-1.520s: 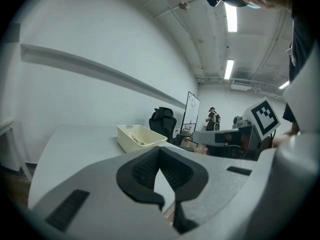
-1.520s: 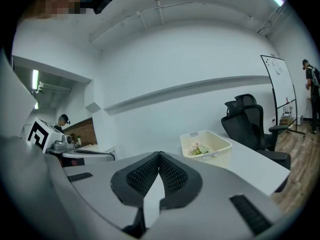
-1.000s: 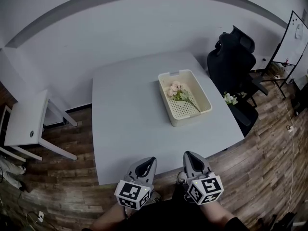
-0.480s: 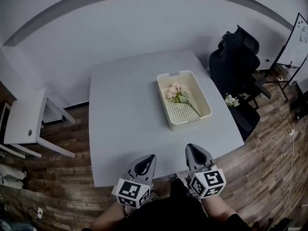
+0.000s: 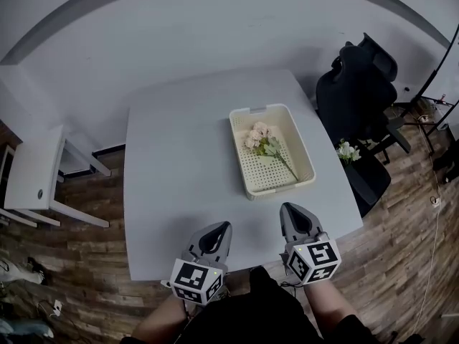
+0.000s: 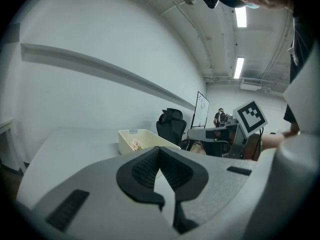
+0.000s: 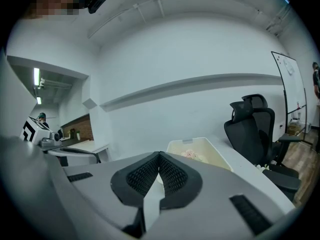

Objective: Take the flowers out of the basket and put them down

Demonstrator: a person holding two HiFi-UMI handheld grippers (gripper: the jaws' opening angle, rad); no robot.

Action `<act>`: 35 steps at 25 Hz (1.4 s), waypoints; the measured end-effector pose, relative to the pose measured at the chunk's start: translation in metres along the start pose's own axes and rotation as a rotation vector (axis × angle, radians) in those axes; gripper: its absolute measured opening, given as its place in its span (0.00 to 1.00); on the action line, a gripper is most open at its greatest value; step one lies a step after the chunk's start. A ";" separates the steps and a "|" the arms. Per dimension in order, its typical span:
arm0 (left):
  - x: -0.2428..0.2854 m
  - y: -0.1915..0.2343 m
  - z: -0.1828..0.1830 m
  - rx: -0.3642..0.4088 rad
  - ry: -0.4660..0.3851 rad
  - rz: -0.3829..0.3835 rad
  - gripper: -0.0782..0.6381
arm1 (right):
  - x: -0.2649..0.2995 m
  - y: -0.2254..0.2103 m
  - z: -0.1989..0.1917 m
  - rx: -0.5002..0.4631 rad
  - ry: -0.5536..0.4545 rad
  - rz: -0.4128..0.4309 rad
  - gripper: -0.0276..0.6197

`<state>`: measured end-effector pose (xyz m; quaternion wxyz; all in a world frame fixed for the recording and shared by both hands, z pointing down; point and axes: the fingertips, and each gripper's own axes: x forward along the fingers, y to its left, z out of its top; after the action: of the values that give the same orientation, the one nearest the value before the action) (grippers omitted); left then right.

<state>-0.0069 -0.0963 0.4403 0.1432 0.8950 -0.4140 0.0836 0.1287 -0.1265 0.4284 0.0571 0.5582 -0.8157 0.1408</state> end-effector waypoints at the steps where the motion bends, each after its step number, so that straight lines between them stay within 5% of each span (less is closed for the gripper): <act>1: 0.005 0.001 -0.001 -0.001 0.005 0.002 0.12 | 0.006 -0.007 0.001 -0.005 0.006 0.001 0.08; 17: 0.092 0.022 0.004 -0.016 0.047 0.050 0.12 | 0.102 -0.103 0.004 -0.104 0.160 0.039 0.08; 35: 0.150 0.041 0.009 -0.035 0.076 0.059 0.12 | 0.238 -0.164 -0.100 -0.197 0.837 0.188 0.25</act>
<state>0.0586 -0.2321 0.4802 0.1722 0.8760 -0.4357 0.1145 0.1859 -0.3654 0.6107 0.4226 0.3685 -0.7789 0.2809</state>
